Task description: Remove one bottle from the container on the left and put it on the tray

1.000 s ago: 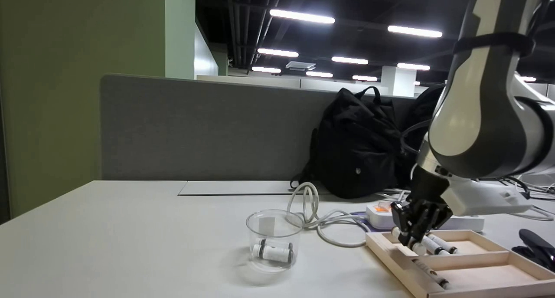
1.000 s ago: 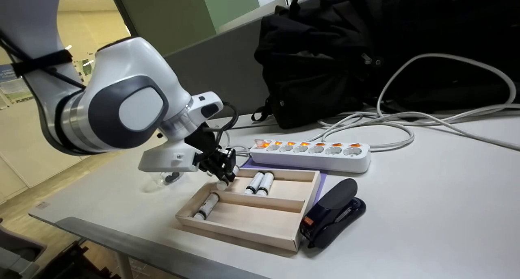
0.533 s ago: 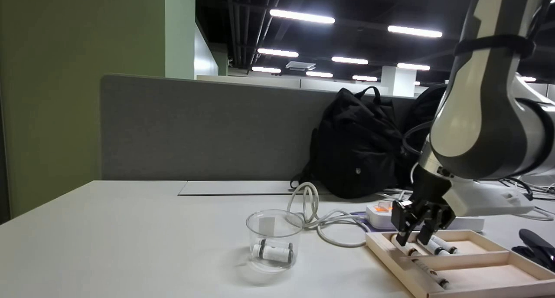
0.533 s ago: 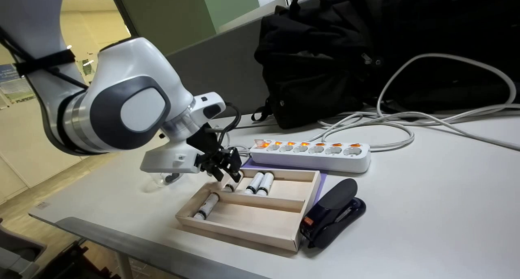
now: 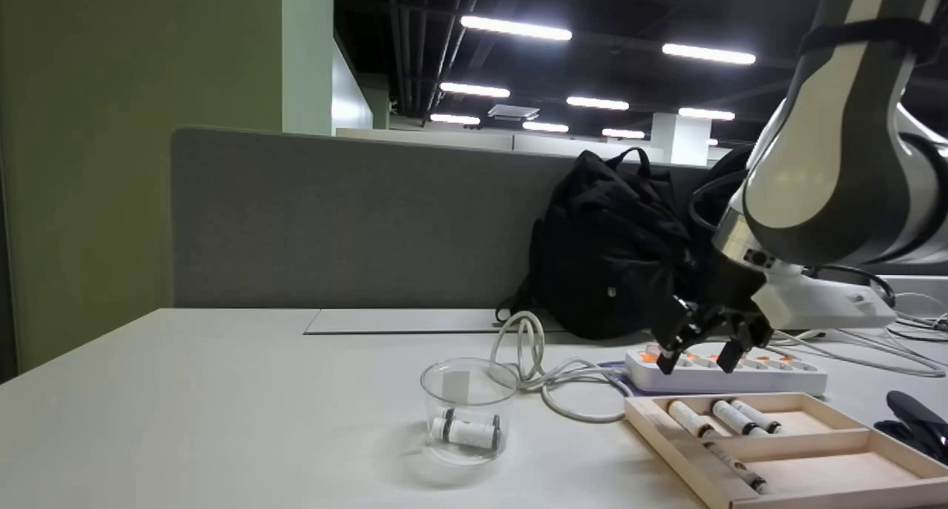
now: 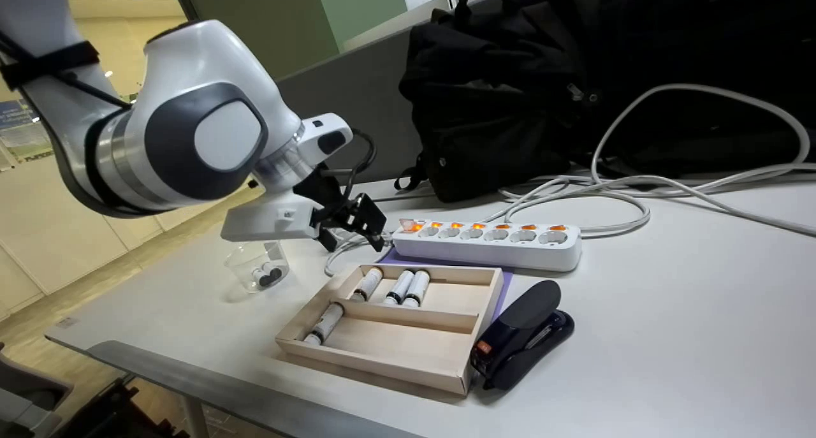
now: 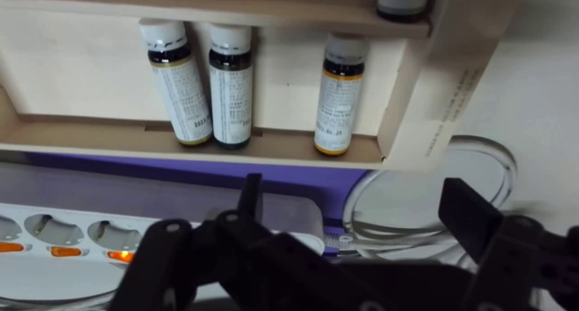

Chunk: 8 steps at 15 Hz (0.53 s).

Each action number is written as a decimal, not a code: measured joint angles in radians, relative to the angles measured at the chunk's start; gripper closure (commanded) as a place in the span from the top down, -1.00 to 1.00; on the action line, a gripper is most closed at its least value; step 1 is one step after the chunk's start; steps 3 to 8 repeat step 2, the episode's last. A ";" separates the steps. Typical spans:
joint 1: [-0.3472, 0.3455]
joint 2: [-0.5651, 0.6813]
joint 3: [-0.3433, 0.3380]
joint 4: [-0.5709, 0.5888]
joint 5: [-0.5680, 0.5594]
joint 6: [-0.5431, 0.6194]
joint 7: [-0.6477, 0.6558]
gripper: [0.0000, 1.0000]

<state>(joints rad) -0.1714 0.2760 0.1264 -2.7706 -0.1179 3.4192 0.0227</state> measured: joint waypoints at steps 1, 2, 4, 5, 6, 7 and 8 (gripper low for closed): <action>-0.030 -0.024 0.024 0.000 -0.025 -0.023 0.012 1.00; -0.048 -0.041 0.038 -0.002 -0.035 -0.038 0.016 1.00; -0.048 -0.041 0.038 -0.002 -0.035 -0.038 0.016 1.00; -0.048 -0.041 0.038 -0.002 -0.035 -0.038 0.016 1.00; -0.048 -0.041 0.038 -0.002 -0.035 -0.038 0.016 1.00; -0.048 -0.041 0.038 -0.002 -0.035 -0.038 0.016 1.00; -0.048 -0.041 0.038 -0.002 -0.035 -0.038 0.016 1.00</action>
